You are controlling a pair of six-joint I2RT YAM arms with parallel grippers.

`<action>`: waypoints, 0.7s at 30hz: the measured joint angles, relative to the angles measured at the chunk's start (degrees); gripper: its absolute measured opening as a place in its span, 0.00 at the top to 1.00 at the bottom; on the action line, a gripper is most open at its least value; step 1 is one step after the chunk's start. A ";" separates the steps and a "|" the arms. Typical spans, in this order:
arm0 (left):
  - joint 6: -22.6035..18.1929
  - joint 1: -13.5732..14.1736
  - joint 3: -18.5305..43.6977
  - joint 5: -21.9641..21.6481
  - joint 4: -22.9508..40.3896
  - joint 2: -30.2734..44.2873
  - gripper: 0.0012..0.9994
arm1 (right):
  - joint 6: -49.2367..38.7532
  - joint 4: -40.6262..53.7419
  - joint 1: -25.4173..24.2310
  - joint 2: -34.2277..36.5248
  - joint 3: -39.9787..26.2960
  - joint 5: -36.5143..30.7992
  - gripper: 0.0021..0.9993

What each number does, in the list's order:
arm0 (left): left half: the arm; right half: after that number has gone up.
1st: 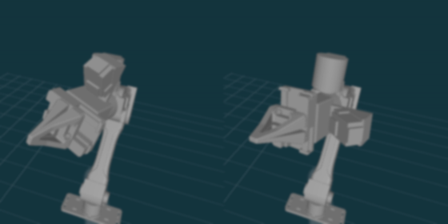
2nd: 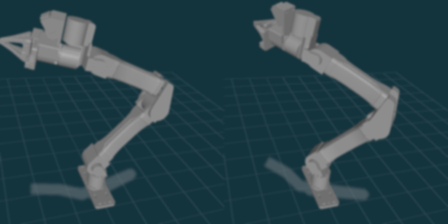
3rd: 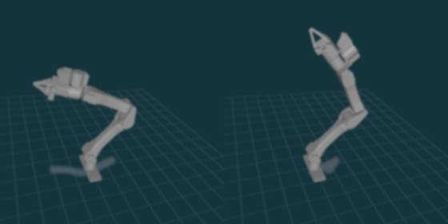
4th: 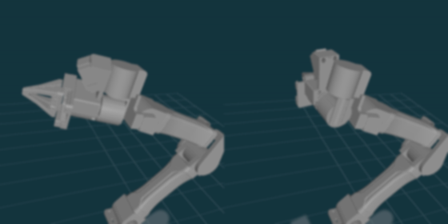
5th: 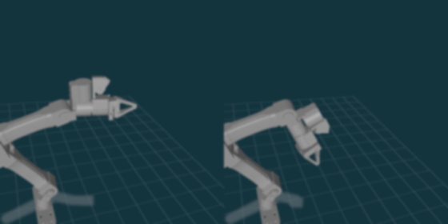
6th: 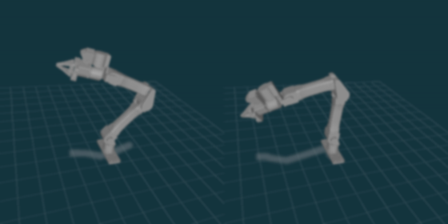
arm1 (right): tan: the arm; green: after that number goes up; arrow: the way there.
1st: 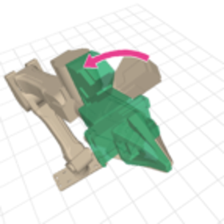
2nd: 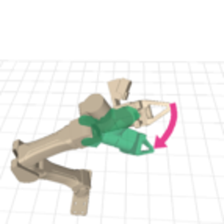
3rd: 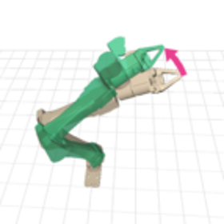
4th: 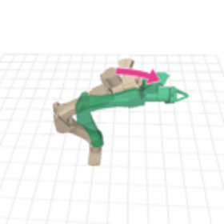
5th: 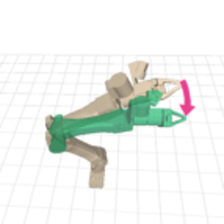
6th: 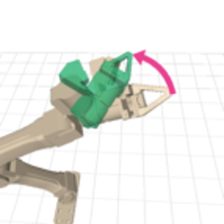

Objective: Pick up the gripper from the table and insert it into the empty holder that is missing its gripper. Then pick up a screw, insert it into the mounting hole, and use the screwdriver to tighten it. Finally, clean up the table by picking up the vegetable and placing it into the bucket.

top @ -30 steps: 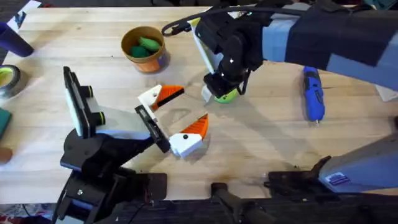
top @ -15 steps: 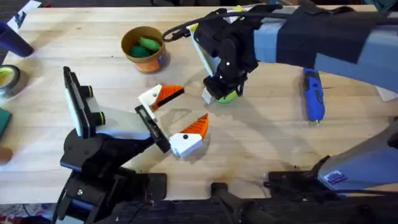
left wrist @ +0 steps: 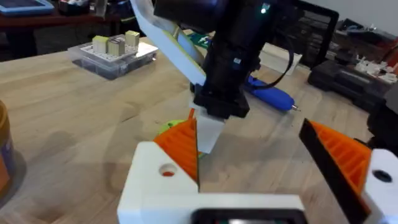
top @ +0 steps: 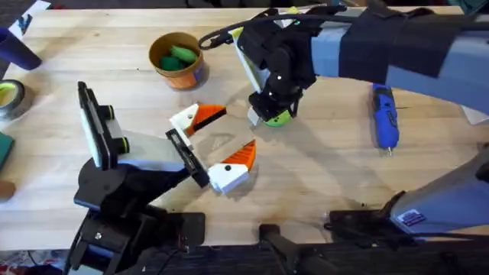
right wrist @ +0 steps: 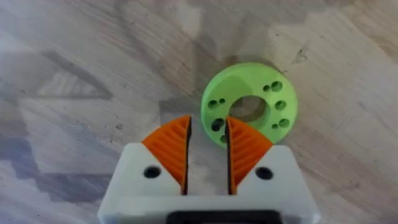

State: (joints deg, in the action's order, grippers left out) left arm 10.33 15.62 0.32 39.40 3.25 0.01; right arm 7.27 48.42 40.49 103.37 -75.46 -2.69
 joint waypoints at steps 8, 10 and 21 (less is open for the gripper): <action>0.00 0.00 0.00 0.00 -0.02 -0.02 0.01 | 0.00 -0.01 0.00 0.00 0.00 -0.05 0.67; 0.00 0.00 0.00 0.02 0.00 0.00 0.01 | 0.00 -0.01 0.00 0.00 0.00 -0.05 0.67; 0.00 0.00 0.00 0.00 0.00 0.00 0.01 | 0.04 0.00 0.00 0.44 0.00 -0.03 0.67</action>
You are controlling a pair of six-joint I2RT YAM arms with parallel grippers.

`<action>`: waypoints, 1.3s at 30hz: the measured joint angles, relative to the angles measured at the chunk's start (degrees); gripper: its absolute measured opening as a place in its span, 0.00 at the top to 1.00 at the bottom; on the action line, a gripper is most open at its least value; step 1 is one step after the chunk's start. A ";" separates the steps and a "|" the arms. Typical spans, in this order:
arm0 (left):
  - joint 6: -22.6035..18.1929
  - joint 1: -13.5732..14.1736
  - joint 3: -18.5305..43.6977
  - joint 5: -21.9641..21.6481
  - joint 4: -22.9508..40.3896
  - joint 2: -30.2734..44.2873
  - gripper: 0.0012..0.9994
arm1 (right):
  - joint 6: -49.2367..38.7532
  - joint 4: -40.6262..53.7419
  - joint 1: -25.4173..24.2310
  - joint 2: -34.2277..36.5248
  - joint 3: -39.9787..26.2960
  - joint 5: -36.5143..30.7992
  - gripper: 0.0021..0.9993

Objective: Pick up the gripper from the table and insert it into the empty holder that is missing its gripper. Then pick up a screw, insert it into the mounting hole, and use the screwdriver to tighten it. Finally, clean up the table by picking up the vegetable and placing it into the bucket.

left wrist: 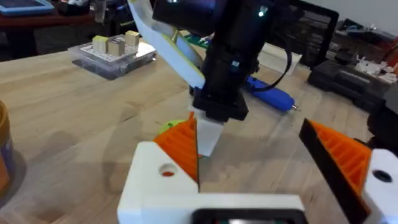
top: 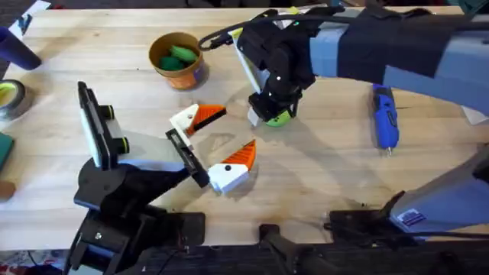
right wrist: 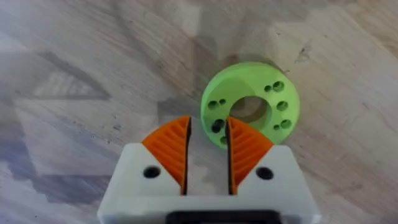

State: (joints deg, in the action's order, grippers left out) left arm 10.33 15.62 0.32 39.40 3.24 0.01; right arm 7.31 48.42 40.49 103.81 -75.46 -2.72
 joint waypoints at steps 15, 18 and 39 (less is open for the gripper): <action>0.00 0.00 0.00 0.02 0.00 -0.02 0.01 | 0.14 -0.01 -0.13 1.53 -0.02 -1.39 0.99; 0.00 0.00 0.00 0.02 0.00 0.00 0.01 | 0.19 -0.02 -0.15 1.53 -0.02 -1.46 0.99; 0.00 0.00 0.00 0.01 0.00 -0.02 0.01 | -0.06 23.98 0.11 -1.32 -23.74 -2.03 1.00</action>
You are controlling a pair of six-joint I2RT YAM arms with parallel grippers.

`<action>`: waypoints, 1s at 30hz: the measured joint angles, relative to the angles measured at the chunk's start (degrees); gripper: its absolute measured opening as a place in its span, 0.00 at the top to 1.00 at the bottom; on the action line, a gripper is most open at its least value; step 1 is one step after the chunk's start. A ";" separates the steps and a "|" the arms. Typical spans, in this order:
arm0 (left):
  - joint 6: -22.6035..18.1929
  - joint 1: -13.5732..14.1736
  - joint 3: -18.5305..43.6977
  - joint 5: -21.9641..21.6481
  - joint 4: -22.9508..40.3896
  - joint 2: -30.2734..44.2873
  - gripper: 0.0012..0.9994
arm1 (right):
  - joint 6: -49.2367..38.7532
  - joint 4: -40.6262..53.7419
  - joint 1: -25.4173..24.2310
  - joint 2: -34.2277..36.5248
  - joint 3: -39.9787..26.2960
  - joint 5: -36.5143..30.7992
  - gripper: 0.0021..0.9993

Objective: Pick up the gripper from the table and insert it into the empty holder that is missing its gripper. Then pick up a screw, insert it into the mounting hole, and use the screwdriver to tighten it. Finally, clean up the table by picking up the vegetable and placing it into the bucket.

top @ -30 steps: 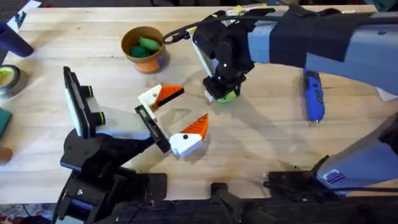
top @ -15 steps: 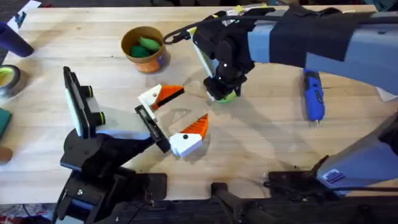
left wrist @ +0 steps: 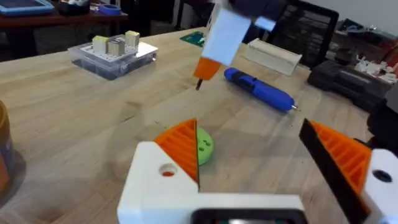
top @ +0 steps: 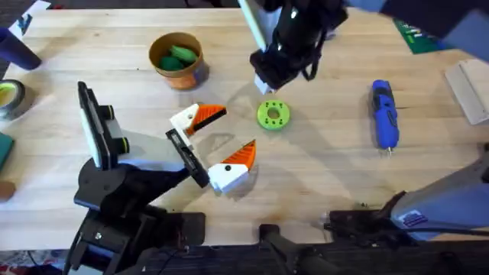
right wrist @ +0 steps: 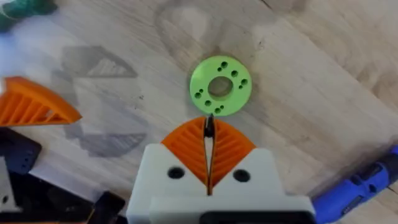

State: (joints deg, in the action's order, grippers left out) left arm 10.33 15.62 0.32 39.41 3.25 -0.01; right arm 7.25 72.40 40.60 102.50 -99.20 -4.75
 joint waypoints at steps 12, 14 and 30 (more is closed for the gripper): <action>-0.64 0.00 0.00 1.84 0.04 0.02 0.01 | -2.58 9.30 10.88 -0.63 -19.88 -0.17 1.00; -1.60 0.00 0.00 3.61 0.15 0.01 0.01 | -3.01 9.38 13.63 -0.65 -21.02 -0.17 1.00; -3.54 0.00 0.00 8.83 0.68 0.00 0.01 | -3.01 7.58 21.42 -0.63 -21.73 0.33 1.00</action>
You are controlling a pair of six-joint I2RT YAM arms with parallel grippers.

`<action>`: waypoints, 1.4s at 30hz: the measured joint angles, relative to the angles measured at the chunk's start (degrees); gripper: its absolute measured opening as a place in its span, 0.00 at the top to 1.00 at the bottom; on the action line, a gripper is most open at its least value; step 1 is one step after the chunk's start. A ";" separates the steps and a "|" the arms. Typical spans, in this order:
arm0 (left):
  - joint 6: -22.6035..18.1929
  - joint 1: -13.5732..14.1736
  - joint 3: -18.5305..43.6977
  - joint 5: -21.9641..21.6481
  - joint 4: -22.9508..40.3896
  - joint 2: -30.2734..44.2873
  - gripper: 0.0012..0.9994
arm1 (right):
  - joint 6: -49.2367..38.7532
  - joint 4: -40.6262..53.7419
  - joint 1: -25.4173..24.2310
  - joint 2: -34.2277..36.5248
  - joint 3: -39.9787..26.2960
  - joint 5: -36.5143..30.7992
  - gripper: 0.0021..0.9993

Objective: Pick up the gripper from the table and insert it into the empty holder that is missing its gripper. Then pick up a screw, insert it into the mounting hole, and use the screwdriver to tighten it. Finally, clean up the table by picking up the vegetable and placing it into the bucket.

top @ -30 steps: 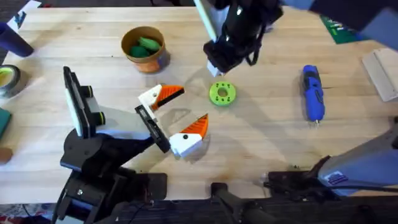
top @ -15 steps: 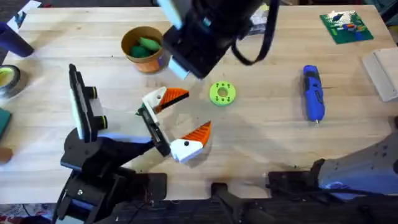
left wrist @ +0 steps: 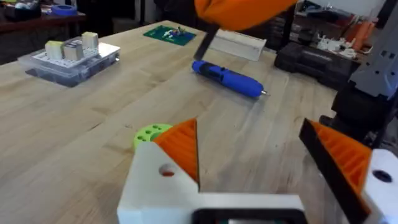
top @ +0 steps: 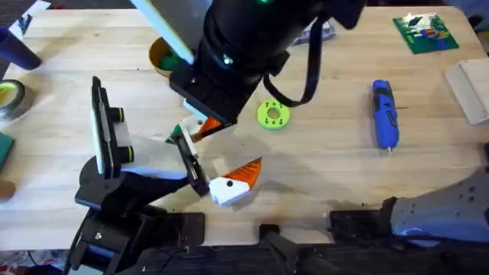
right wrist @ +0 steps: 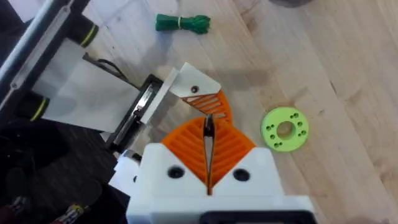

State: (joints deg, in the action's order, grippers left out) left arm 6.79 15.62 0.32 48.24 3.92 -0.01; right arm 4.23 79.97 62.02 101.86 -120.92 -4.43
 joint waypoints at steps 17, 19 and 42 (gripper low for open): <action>-0.35 0.00 0.00 0.07 0.02 0.01 0.01 | 3.08 -2.00 -1.70 0.00 -0.45 1.41 1.00; -0.36 0.00 0.00 0.09 0.01 0.01 0.01 | 3.67 -2.00 -2.80 0.00 -0.56 2.62 1.00; -0.37 0.00 0.00 0.18 0.02 0.00 0.01 | -4.89 0.24 -4.28 4.83 -0.94 11.00 1.00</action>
State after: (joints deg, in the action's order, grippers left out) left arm 6.42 15.62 0.32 48.42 3.95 -0.01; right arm -0.66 80.21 57.74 106.70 -121.86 6.58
